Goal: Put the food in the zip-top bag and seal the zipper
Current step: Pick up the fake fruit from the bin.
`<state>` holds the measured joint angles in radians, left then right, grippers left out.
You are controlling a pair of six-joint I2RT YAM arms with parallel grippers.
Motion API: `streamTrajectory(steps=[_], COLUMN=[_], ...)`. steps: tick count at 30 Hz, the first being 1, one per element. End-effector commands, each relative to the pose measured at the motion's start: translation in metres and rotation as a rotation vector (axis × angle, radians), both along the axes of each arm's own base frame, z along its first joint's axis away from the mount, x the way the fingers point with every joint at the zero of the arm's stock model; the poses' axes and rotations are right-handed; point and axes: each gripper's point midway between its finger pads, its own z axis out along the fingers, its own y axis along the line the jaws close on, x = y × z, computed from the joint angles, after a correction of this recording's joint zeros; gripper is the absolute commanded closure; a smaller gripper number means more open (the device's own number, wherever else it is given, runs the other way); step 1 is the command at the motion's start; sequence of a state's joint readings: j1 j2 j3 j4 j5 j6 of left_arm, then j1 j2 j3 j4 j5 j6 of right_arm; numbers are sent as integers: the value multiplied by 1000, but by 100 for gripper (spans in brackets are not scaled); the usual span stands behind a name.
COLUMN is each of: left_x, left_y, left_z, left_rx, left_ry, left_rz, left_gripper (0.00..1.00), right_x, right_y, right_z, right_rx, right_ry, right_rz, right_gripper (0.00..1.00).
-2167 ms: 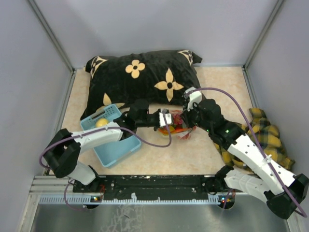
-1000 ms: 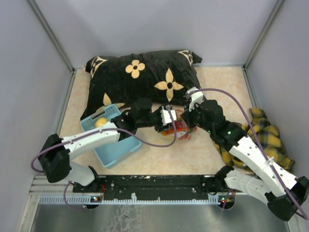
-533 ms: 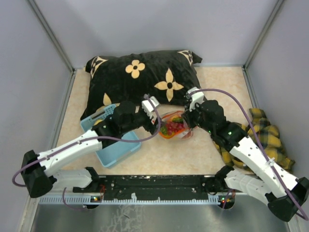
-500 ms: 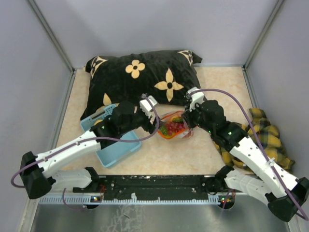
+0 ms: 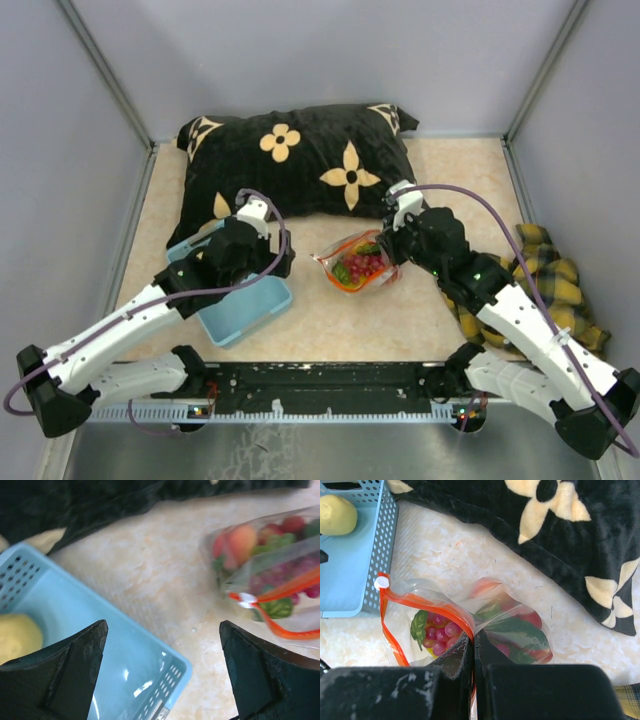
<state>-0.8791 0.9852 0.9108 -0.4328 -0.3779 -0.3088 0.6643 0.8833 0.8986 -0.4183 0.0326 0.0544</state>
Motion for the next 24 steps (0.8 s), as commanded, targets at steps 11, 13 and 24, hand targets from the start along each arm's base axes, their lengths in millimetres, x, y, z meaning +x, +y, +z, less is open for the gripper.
streamTrajectory(steps=[11,13,24], left_x=[18,21,37], left_y=[107,115,156], left_z=[-62,-69,-90], left_rx=[-32,-36,70], left_ry=[185,185,209], left_rz=[501,533,678], left_gripper=[1,1,2], right_x=[5,4,-1], right_y=[2,2,3], right_z=[48,49,51], right_rx=[97,100,119], right_ry=[-151,-155,-164], right_rz=[6,5,24], right_gripper=[100,100,100])
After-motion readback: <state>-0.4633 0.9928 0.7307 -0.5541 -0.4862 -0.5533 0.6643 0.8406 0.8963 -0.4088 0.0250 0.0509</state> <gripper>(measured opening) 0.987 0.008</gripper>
